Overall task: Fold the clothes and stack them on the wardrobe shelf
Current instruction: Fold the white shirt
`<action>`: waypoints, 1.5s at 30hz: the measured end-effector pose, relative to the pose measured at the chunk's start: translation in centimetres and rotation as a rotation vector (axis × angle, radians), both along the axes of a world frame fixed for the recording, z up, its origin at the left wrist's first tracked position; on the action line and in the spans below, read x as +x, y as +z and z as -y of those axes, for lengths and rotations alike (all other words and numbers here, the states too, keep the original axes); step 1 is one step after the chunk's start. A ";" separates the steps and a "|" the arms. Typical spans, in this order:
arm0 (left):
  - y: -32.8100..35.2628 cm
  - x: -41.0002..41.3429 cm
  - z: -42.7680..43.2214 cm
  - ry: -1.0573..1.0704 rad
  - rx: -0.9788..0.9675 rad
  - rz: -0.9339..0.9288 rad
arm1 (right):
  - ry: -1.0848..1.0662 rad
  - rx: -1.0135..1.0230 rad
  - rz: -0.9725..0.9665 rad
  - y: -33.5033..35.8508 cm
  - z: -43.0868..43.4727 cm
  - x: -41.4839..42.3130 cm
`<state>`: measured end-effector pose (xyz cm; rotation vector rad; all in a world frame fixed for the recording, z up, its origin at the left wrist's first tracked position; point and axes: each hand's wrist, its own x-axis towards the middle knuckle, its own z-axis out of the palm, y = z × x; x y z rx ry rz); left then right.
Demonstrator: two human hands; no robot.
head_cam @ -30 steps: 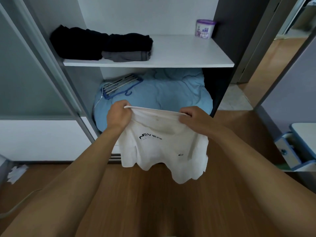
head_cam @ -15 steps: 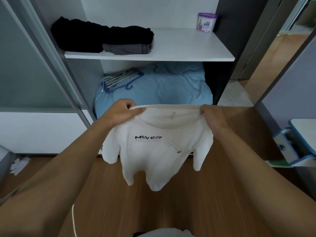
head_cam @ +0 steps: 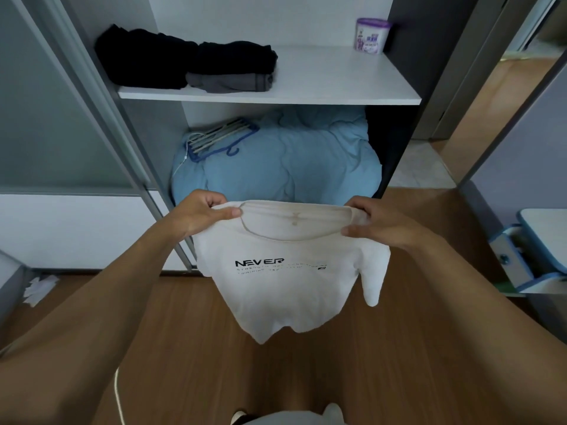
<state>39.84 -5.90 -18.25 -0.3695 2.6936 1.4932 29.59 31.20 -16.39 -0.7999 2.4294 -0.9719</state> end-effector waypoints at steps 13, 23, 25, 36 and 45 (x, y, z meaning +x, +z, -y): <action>-0.5 0.6 -5.0 0.009 -0.050 -0.137 | -0.632 -0.287 0.008 -3.2 3.1 2.7; -1.6 0.7 -11.4 -0.024 0.224 -0.044 | -0.609 -0.478 0.567 -3.4 8.4 8.1; -1.8 0.7 -12.2 -0.056 0.188 -0.054 | -0.592 -0.504 0.610 -3.1 8.8 8.4; -0.6 0.9 -13.0 -0.210 0.187 -0.056 | -0.447 -0.685 0.686 -1.0 7.9 7.5; -0.3 0.4 -12.1 -0.298 0.154 -0.106 | -0.319 -0.355 0.090 0.3 8.3 6.7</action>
